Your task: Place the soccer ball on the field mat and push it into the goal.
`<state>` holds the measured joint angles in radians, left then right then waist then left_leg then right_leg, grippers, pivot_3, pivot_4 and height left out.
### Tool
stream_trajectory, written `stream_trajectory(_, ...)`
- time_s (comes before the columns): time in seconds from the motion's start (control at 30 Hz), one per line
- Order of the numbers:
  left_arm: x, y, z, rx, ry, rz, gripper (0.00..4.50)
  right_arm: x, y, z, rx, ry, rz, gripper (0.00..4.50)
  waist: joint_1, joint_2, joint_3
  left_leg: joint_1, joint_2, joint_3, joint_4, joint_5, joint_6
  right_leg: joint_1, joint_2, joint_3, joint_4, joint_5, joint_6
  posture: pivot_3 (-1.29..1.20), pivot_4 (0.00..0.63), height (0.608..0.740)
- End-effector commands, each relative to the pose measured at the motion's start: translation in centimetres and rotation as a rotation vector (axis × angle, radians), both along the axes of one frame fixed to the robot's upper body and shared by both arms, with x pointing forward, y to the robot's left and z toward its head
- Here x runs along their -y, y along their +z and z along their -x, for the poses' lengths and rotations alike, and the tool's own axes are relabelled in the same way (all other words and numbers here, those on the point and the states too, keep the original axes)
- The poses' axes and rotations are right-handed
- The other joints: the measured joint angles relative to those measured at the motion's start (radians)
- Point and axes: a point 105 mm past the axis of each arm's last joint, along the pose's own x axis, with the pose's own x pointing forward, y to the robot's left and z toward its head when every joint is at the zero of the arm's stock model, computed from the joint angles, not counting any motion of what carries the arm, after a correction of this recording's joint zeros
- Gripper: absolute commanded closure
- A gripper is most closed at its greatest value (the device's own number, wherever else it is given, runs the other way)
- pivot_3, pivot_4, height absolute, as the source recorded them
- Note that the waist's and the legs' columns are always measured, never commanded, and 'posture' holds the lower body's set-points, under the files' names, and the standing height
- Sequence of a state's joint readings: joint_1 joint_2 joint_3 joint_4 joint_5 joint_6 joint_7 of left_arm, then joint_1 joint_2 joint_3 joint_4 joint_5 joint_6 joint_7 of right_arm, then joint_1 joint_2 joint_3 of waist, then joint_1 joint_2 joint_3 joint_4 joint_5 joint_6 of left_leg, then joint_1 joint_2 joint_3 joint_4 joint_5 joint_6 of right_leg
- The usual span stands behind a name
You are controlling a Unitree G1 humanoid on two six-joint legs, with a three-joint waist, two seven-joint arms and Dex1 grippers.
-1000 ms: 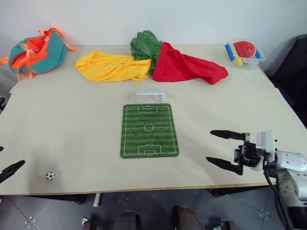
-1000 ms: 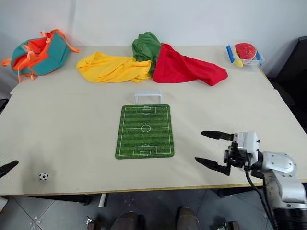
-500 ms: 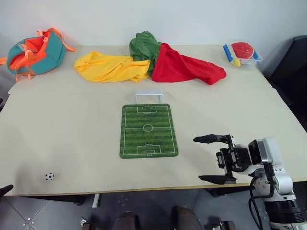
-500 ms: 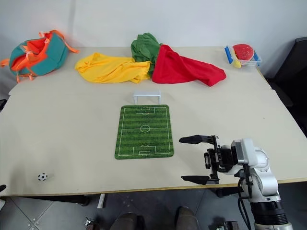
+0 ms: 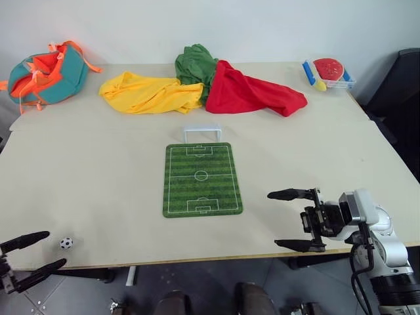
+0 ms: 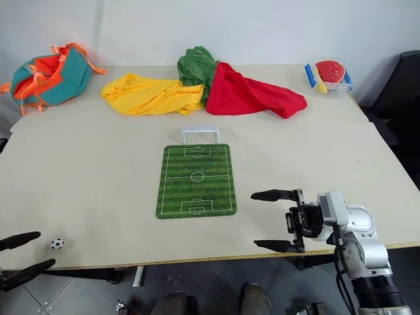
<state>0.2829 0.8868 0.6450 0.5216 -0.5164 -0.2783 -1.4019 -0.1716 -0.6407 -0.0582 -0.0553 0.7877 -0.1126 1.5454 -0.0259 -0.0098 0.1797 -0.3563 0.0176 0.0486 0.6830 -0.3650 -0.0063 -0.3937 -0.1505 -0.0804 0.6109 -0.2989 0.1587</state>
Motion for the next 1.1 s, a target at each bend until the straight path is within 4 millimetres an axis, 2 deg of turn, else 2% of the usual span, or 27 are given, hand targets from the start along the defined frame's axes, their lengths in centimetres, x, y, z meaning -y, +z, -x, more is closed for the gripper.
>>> stream_trajectory(0.03,0.3,-0.6,-1.0,-0.001,0.027,0.018,0.03,0.5,0.9,0.8,0.057,0.04,0.032,0.0,0.001,0.001,0.0,0.0,0.0,0.0,0.0,0.0,0.0,0.0,0.0,0.0,0.0,0.0,0.0,0.0,0.15,0.74)
stream_trajectory(0.07,0.3,-0.7,-1.1,-0.004,0.034,0.025,0.03,0.4,0.9,0.8,0.058,0.039,0.031,0.0,0.001,0.001,0.0,0.0,0.0,0.0,0.0,0.0,0.0,0.0,0.0,0.0,0.0,0.0,0.0,0.0,0.15,0.74)
stream_trajectory(0.17,0.2,-1.2,-1.3,-0.02,0.039,0.018,0.65,0.4,1.0,0.9,0.06,0.033,0.03,0.0,0.001,0.0,0.0,0.0,0.0,0.0,0.0,0.0,0.0,0.0,0.0,0.0,0.0,0.0,0.0,0.0,0.15,0.74)
stream_trajectory(0.5,0.3,-2.5,-1.4,-0.076,0.027,0.034,3.54,0.4,1.0,0.8,0.07,-0.003,0.028,0.0,0.0,0.001,0.0,0.001,0.0,0.001,0.0,0.0,0.0,0.0,0.0,0.0,0.0,0.0,0.0,0.0,0.15,0.74)
stream_trajectory(0.6,0.7,-1.5,-2.2,-0.042,0.01,0.045,3.63,0.7,1.0,0.6,0.072,-0.022,0.03,0.0,0.0,0.001,0.0,0.001,0.0,0.001,0.0,0.0,0.0,0.0,0.0,0.0,0.0,0.0,0.0,0.0,0.15,0.74)
stream_trajectory(0.67,3.9,1.9,-4.8,0.059,-0.145,0.084,3.63,1.6,1.2,0.3,0.081,-0.071,0.036,0.0,0.005,0.001,0.0,0.001,0.0,0.001,0.0,0.0,0.0,0.0,0.0,0.0,0.0,0.0,0.0,0.0,0.15,0.74)
stream_trajectory(0.77,8.2,4.6,-7.0,0.089,-0.319,0.11,3.63,2.6,1.5,0.4,0.076,-0.1,0.038,0.0,0.033,0.0,0.0,0.0,0.0,-0.001,0.002,0.0,0.0,0.001,0.0,0.0,0.001,0.001,0.0,0.0,0.15,0.74)
stream_trajectory(0.83,11.7,6.1,-8.7,0.118,-0.453,0.118,3.63,3.3,1.6,0.6,0.069,-0.123,0.035,0.0,0.047,0.0,0.0,0.0,0.0,-0.001,0.003,0.0,0.0,0.002,0.0,0.0,0.0,0.001,-0.001,0.0,0.15,0.74)
stream_trajectory(1.0,18.7,7.9,-12.0,0.147,-0.651,0.138,3.63,4.8,1.7,0.7,0.059,-0.198,-0.013,0.0,0.048,0.002,-0.001,0.0,-0.001,0.001,0.003,0.0,0.0,0.002,0.001,0.0,0.0,0.002,-0.001,0.0,0.15,0.74)
stream_trajectory(1.07,21.0,8.0,-12.8,0.131,-0.717,0.144,3.63,5.2,1.5,1.0,0.05,-0.208,-0.025,0.0,0.046,0.002,-0.001,0.0,-0.001,0.001,0.003,0.0,0.0,0.001,0.001,0.0,0.0,0.002,-0.001,0.0,0.15,0.74)
stream_trajectory(1.1,22.9,7.4,-13.4,0.101,-0.752,0.138,3.63,5.7,0.9,1.3,0.028,-0.212,-0.03,0.0,0.045,0.002,-0.001,0.0,-0.001,0.001,0.003,0.0,0.0,0.001,0.001,0.0,0.0,0.002,-0.001,0.0,0.15,0.74)
